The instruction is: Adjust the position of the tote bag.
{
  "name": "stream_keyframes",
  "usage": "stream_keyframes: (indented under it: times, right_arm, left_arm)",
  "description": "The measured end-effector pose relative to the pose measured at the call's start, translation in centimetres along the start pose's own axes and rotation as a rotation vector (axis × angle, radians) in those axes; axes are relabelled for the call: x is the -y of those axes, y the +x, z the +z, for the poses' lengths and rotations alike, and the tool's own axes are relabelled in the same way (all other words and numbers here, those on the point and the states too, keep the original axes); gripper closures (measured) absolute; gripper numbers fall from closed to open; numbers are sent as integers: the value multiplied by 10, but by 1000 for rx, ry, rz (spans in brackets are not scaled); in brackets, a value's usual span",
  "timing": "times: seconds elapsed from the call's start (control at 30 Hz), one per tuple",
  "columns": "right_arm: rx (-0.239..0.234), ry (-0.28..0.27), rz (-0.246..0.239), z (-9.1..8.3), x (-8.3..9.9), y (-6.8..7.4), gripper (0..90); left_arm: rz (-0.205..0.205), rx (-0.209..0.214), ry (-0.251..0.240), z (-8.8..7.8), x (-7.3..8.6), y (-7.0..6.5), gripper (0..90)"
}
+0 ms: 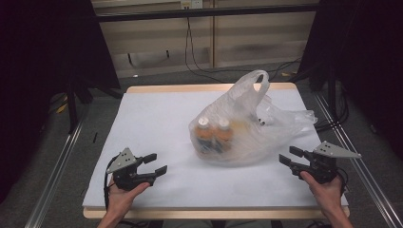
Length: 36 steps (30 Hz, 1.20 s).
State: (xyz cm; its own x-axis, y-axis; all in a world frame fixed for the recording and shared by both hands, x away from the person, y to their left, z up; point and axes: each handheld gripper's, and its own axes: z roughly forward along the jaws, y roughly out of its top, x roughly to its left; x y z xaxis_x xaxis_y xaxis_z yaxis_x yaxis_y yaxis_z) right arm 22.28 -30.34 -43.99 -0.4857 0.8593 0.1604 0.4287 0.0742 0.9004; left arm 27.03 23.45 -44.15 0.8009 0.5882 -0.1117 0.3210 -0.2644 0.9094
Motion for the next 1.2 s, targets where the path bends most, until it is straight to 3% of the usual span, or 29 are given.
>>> stream_keyframes:
  times: [0.07, 0.2, 0.33, 0.43, 0.47, 0.57, 0.63, 0.73, 0.8, 0.87, 1.07, 1.2]
  right_arm:
    - [-16, -6, -3, 0, -4, 2, 467]
    - [-34, -12, -12, 1, -10, 5, 523]
    - [-50, -20, -29, 3, -20, 10, 541]
    - [-58, -23, -38, 5, -24, 11, 540]
    - [-59, -25, -35, 6, -25, 12, 540]
    - [-70, -13, -49, 10, -25, 14, 543]
    - [-77, 5, -60, 13, -23, 18, 553]
    - [-85, -2, -72, 12, -25, 20, 569]
    - [-90, -6, -73, 12, -26, 21, 570]
    - [-92, -10, -77, 11, -27, 21, 575]
    - [-91, 0, -80, 12, -27, 19, 584]
    - [-94, -24, -97, 12, -42, 18, 578]
  left_arm:
    - [-1, 22, -11, 2, -1, 0, 363]
    - [1, 16, -16, 3, -4, -1, 359]
    - [18, 8, -21, 1, -11, -4, 377]
    - [20, 26, -28, 2, -14, -3, 398]
    - [11, 29, -34, 4, -16, -3, 414]
    - [53, 39, -34, 9, -30, -5, 451]
    - [59, 52, -65, 14, -41, -8, 462]
    - [69, 65, -76, 19, -49, -10, 483]
    - [79, 51, -80, 24, -57, -14, 490]
    - [92, 87, -92, 32, -67, -16, 497]
    - [113, 132, -105, 50, -86, -25, 495]
    - [136, 151, -97, 57, -93, -27, 485]
